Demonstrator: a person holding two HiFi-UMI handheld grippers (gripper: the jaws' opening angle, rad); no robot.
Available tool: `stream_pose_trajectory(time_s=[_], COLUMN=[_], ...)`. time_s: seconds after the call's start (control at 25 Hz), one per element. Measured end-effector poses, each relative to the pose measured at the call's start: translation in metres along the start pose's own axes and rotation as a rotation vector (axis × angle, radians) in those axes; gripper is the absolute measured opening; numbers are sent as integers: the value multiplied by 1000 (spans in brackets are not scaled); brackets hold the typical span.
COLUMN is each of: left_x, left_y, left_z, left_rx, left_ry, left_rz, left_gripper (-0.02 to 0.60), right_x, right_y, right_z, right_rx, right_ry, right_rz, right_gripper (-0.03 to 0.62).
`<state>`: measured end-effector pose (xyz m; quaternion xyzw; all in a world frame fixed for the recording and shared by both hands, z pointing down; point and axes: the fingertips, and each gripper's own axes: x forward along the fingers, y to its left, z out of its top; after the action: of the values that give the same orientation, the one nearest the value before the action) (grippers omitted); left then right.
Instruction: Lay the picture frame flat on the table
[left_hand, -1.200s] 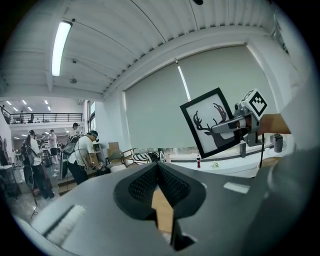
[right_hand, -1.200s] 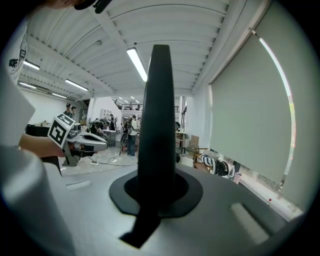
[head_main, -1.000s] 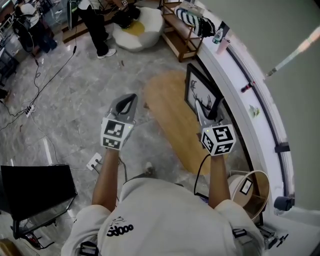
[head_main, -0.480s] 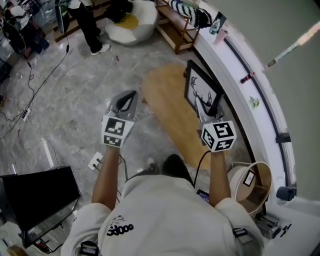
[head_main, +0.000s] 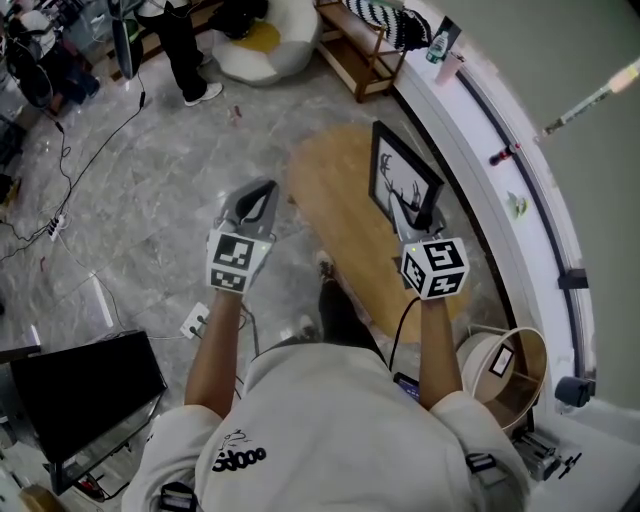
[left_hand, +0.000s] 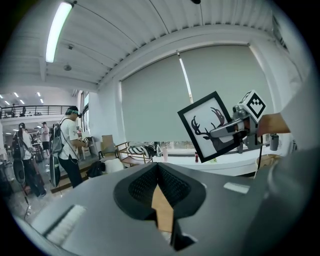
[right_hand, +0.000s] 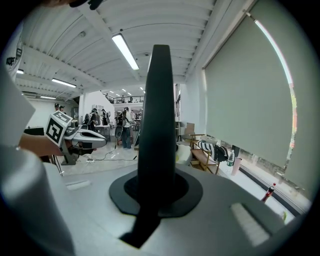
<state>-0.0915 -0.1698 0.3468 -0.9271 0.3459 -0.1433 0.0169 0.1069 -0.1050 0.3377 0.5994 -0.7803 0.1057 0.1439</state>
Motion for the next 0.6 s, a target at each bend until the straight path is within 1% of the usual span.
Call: stream_pose_trajectory(time_s=[0.2, 0.4, 0.6], left_x=[34, 69, 99], left_y=[15, 28, 40], left_z=[-8, -20, -33], left_rx=[-9, -25, -34], left_ry=[31, 51, 88], left_rz=[4, 6, -1], left_gripper=[9, 9, 9], right_x=[33, 65, 93], right_y=[-19, -39, -56], right_z=[-4, -14, -28], right_rx=[19, 37, 68], right_ry=[27, 55, 94], right_rz=[11, 21, 27], right_gripper=[14, 14, 14])
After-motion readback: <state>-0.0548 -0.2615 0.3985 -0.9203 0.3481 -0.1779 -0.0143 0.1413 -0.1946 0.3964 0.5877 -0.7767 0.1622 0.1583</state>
